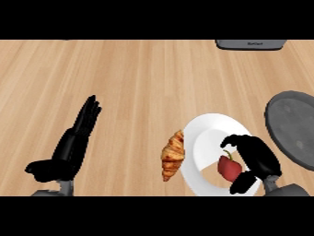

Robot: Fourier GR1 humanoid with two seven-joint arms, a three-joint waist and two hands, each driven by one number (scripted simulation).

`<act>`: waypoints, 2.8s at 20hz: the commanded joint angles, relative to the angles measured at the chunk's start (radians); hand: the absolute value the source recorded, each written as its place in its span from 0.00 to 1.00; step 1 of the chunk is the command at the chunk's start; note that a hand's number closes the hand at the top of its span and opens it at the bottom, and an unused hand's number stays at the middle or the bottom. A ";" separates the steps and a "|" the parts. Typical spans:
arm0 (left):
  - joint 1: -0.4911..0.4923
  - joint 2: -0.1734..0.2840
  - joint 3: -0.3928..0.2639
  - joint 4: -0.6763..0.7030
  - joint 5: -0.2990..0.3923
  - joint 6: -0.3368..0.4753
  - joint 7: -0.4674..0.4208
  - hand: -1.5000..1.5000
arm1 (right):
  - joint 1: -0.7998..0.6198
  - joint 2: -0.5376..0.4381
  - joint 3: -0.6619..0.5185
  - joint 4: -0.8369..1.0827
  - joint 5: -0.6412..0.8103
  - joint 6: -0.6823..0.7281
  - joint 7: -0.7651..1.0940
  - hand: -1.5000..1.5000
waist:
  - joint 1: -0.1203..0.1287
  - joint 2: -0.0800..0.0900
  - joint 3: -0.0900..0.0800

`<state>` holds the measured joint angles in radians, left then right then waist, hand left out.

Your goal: Pick the bell pepper from the plate and place it in the pan

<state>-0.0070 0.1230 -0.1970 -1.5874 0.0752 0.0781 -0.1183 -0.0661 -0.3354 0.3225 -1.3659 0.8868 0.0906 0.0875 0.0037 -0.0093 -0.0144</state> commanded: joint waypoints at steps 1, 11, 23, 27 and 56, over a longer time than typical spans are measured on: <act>0.034 -0.007 -0.028 -0.121 -0.020 0.024 0.082 0.50 | 0.002 0.057 0.057 0.111 0.104 -0.088 -0.010 1.00 | 0.005 0.009 0.015; -0.010 -0.020 0.014 0.009 -0.028 -0.007 0.020 0.50 | 0.080 0.039 0.013 -0.031 0.169 -0.212 -0.042 1.00 | -0.009 0.008 0.014; 0.000 -0.051 0.005 -0.006 -0.051 0.013 0.004 0.50 | 0.232 0.148 0.082 -0.583 0.312 -0.092 0.374 1.00 | -0.016 0.003 0.013; 0.006 -0.025 0.024 0.019 -0.036 -0.023 -0.011 0.50 | 0.330 0.138 0.073 -0.732 0.335 -0.218 0.345 1.00 | -0.021 0.004 0.014; -0.013 -0.072 0.020 -0.018 -0.058 -0.024 0.036 0.50 | -0.105 0.003 -0.730 0.118 -0.247 -0.680 -0.219 1.00 | 0.009 0.013 0.017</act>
<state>-0.0222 0.0607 -0.1681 -1.5878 0.0197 0.0534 -0.0957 -0.0926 -0.3126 -0.3292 -1.4599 0.7295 -0.4879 0.0245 0.0087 0.0028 0.0013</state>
